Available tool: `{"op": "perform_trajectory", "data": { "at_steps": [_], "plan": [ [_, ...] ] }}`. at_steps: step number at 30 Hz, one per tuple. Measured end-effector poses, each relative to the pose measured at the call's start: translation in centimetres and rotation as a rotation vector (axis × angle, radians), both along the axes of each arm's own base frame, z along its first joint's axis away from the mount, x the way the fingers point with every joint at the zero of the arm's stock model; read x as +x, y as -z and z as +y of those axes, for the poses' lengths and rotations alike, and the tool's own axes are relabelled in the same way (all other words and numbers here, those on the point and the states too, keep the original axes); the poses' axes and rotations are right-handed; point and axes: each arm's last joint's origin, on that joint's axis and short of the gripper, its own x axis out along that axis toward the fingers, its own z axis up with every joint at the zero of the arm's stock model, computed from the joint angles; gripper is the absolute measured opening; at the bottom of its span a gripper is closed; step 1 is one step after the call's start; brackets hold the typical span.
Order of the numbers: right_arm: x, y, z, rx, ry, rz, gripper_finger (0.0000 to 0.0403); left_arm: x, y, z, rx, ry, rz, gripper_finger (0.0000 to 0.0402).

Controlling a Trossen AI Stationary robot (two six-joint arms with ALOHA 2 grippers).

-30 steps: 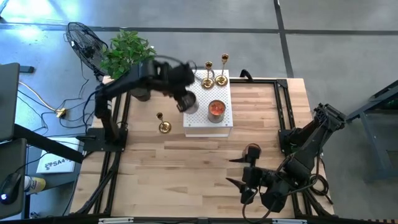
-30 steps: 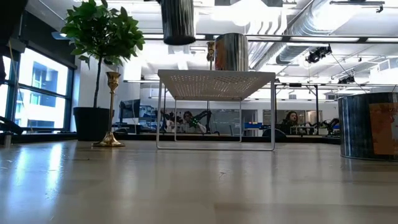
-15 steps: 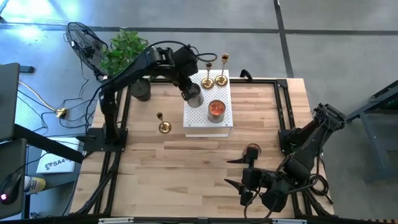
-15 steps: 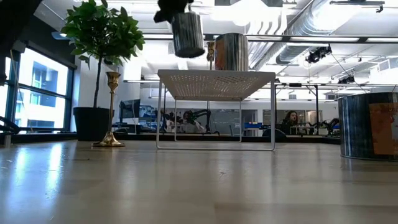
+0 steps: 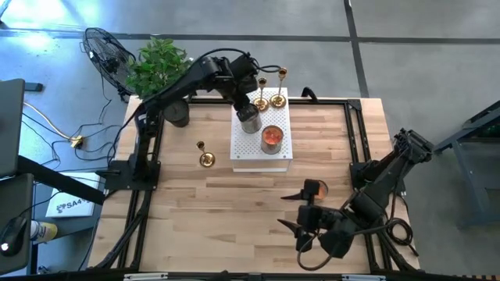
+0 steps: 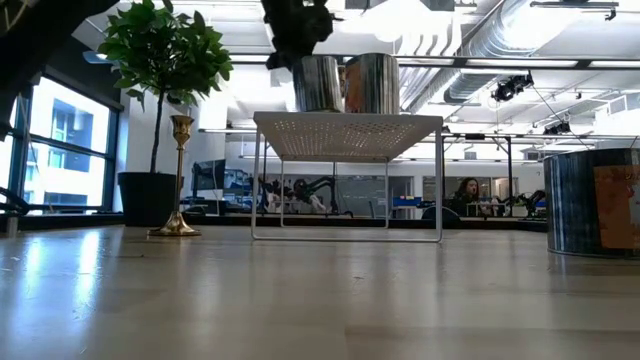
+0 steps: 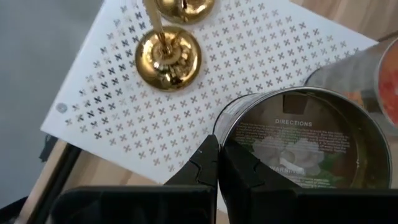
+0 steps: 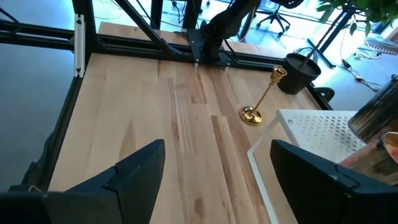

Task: Pick & Place candle stick holders
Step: Put the bottom middle brown candle on the shelf

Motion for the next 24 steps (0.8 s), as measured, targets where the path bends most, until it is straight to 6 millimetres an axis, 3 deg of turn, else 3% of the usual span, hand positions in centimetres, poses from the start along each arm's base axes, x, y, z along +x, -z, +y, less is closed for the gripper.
{"op": "perform_trajectory", "data": {
  "at_steps": [5, 24],
  "plan": [
    [0.1, 0.0, -0.1, -0.008, -0.007, 0.008, 0.0287, 0.0, 0.4, 0.9, -0.029, 0.007, -0.009, 0.0000],
    [0.1, 0.0, -0.1, -0.005, -0.018, 0.015, 0.0287, 0.7, 1.4, 1.0, -0.061, 0.016, 0.009, 0.0000]
  ]
}}
